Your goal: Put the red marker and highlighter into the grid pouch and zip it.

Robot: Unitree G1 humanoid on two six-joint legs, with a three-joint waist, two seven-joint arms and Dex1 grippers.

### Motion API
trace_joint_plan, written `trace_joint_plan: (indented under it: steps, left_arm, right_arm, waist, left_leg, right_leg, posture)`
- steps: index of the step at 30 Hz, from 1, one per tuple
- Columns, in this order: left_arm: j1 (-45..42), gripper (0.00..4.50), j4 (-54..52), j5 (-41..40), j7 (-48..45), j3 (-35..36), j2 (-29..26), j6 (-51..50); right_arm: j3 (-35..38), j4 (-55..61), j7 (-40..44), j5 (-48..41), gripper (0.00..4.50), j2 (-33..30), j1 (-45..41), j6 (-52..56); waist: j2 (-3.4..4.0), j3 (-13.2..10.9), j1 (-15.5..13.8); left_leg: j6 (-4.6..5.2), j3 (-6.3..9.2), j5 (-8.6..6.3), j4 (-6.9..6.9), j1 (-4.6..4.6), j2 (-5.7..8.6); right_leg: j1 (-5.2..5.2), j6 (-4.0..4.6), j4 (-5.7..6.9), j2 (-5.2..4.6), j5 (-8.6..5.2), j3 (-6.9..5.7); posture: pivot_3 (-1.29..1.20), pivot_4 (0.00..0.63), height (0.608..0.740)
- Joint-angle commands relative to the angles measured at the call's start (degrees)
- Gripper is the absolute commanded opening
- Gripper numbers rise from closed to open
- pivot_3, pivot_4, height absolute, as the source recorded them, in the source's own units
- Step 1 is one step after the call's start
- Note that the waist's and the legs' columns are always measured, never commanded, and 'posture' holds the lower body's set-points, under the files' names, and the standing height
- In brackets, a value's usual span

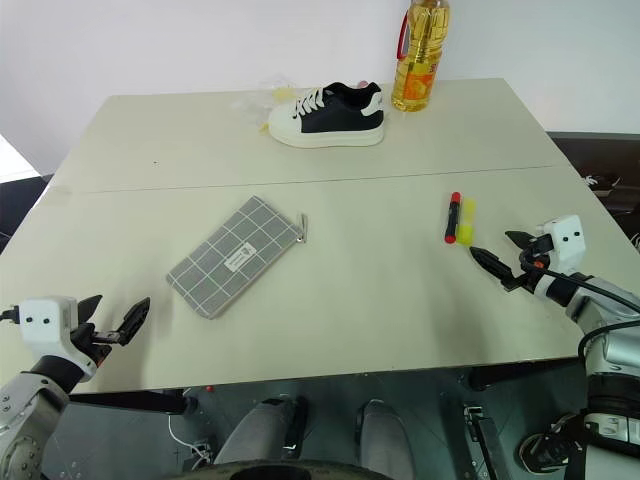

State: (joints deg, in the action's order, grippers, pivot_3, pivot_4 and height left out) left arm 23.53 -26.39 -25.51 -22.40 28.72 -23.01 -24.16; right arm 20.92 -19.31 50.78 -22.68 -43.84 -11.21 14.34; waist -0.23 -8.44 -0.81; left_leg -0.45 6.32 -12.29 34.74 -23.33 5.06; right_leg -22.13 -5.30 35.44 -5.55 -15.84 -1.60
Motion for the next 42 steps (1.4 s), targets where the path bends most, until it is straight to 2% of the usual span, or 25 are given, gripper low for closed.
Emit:
trace_joint_plan:
  steps: [1,10,25,32,35,38,39,42]
  left_arm:
    - [0.2,4.45,-2.2,-0.2,0.0,1.5,-0.6,1.3]
    - [0.9,4.45,-3.0,-1.0,0.2,1.1,2.0,3.0]
    - [-0.4,4.45,-1.7,0.9,-0.5,-0.5,1.2,4.2]
    - [1.4,4.45,-1.8,4.4,-2.0,-2.0,0.9,9.1]
    - [3.3,4.45,-1.5,7.0,-3.5,-2.6,-0.3,12.1]
    - [4.2,4.5,-0.7,7.7,-4.7,-2.9,-1.0,13.5]
    - [4.7,4.5,-0.3,9.2,-5.0,-3.3,-1.6,14.7]
    - [6.3,4.5,0.7,15.2,-5.2,-4.7,-3.4,19.3]
  right_arm:
    - [0.7,0.7,0.0,-0.2,4.5,-0.5,-1.2,-0.9]
    - [-0.7,0.9,0.2,-0.4,4.5,-0.3,-3.4,-0.3]
    - [-3.2,4.0,1.0,-1.0,4.5,1.4,-5.6,-0.3]
    - [-10.1,13.2,0.9,-1.6,4.5,7.3,-10.4,2.2]
    - [-14.8,17.6,-0.2,-1.8,4.5,11.6,-14.1,5.0]
    - [-21.6,17.7,-1.6,2.4,3.23,14.7,-17.4,7.1]
    - [-24.8,17.3,-2.0,4.8,2.56,16.0,-18.6,6.7]
    - [-29.4,16.7,-4.0,6.1,1.13,21.9,-21.8,7.2]
  waist:
    - [0.0,0.0,0.0]
    - [0.01,0.0,0.0]
    - [0.0,0.0,0.1]
    - [0.01,0.0,0.1]
    - [0.01,0.0,0.1]
    - [0.02,0.0,0.0]
    - [0.0,0.0,0.0]
    - [-0.06,0.0,0.1]
  left_leg:
    - [0.0,0.0,0.0,0.0,0.0,0.0]
    - [0.0,-0.01,0.0,0.0,0.0,0.0]
    - [0.0,-0.01,0.0,0.0,0.0,0.0]
    - [0.0,-0.01,0.0,-0.02,0.0,-0.01]
    - [0.0,0.01,0.0,-0.02,-0.02,-0.01]
    - [-0.01,0.01,0.0,-0.06,-0.02,-0.01]
    - [-0.01,0.02,0.0,-0.06,-0.01,0.0]
    - [-0.01,0.02,-0.01,-0.13,0.0,0.0]
  right_leg:
    - [0.0,0.0,0.0,0.0,0.0,0.0]
    - [0.0,0.0,0.0,0.0,0.0,0.0]
    - [-0.01,0.0,0.0,0.01,0.0,0.0]
    - [-0.04,0.0,0.01,0.02,0.01,0.01]
    - [-0.11,0.0,0.0,0.01,0.01,0.01]
    - [-0.21,0.01,-0.01,0.01,0.0,0.01]
    - [-0.27,0.01,-0.01,0.01,0.0,0.01]
    - [-0.32,0.01,-0.06,0.01,0.01,0.0]
  posture:
    - [0.0,0.15,0.738]
    - [0.0,0.15,0.738]
    - [0.0,0.15,0.738]
    - [0.0,0.15,0.738]
    - [0.0,0.15,0.738]
    - [0.0,0.15,0.738]
    - [0.0,0.15,0.738]
    - [0.0,0.15,0.738]
